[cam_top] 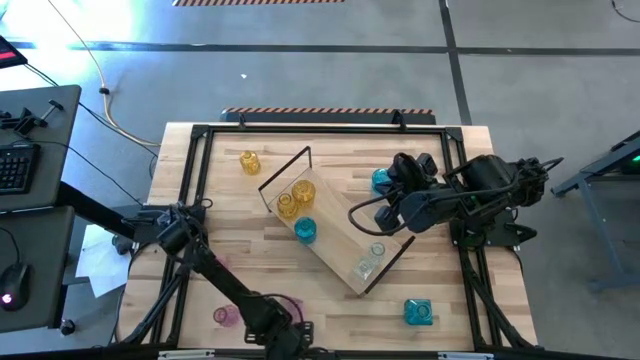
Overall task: Sort vases onto shelf
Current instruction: Put the bottom right pink crystal vase on the shelf
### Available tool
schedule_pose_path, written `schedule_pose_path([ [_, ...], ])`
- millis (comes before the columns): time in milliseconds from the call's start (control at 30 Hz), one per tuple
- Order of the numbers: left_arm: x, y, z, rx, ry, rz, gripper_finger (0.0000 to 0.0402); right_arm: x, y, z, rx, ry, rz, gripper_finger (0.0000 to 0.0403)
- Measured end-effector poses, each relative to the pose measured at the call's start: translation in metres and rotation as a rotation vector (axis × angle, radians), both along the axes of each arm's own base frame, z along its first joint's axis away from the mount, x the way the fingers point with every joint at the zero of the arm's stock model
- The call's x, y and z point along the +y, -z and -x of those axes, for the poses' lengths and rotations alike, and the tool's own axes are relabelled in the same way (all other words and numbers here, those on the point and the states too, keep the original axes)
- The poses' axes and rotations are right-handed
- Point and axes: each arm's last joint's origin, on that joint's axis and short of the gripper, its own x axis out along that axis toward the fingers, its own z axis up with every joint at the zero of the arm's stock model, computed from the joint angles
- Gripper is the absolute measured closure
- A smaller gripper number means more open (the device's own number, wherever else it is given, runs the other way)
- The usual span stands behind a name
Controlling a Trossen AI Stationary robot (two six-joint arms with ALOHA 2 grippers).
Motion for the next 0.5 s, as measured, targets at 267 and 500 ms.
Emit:
schedule_pose_path([
  [267,0.0072,0.0037,-0.0031,0.042,-0.016,-0.011,0.0160,0.0005,0.0000,0.0002,0.005,-0.010,0.006,0.0403],
  [500,0.0082,0.0051,-0.0012,0.081,-0.040,-0.004,0.0228,0.0006,0.0001,0.0002,0.015,-0.027,0.018,0.0403],
])
